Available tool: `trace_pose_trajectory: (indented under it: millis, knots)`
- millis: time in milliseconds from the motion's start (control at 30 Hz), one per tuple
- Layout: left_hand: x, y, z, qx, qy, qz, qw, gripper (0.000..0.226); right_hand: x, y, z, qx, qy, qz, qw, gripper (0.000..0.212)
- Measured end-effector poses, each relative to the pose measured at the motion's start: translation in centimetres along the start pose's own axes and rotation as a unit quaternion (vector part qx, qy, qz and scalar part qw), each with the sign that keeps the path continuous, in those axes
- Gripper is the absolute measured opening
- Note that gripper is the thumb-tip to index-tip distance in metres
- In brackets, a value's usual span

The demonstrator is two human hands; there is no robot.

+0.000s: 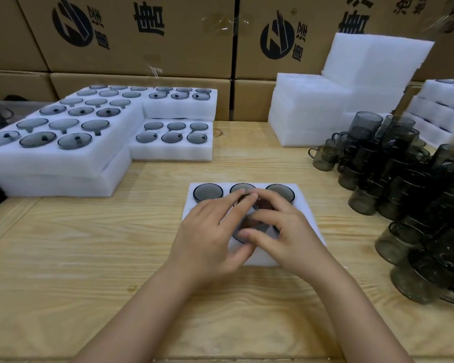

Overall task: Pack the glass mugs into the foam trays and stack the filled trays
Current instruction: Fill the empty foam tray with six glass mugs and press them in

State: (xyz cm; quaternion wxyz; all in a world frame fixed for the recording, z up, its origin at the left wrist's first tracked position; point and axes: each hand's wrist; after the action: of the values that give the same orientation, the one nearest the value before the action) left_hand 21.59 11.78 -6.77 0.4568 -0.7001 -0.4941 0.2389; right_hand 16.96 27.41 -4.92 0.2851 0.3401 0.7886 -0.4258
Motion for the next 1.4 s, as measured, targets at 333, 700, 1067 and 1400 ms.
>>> trace_pose_trajectory:
  millis: [333,700,1067,1400]
  knots:
    - [-0.2,-0.1,-0.4,-0.034,0.069,-0.069,0.995,0.058,0.1,-0.4,-0.2,-0.02,0.038,0.008,0.999,0.046]
    - [-1.3,-0.7,-0.6,-0.149,0.161,-0.269,0.938,0.061,0.2,-0.7,-0.2,-0.055,0.102,-0.023,0.993,0.042]
    - [-1.1,-0.6,-1.1,-0.16,0.145,-0.22,0.951,0.069,-0.1,0.1,0.3,-0.072,0.238,-0.092,0.964,0.057]
    - [-1.0,-0.3,-0.4,-0.151,0.112,-0.24,0.953,0.065,-0.3,0.5,1.0,-0.104,0.356,-0.122,0.921,0.054]
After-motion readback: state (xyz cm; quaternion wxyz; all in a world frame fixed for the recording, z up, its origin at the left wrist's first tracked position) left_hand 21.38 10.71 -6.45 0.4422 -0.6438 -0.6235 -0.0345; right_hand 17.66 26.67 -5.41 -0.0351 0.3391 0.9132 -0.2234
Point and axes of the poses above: each hand's wrist, its own y-axis away from the middle knuckle, its own z-axis out of the palm, x = y × z, and after that the axes turned 12 degrees about x, right-handed
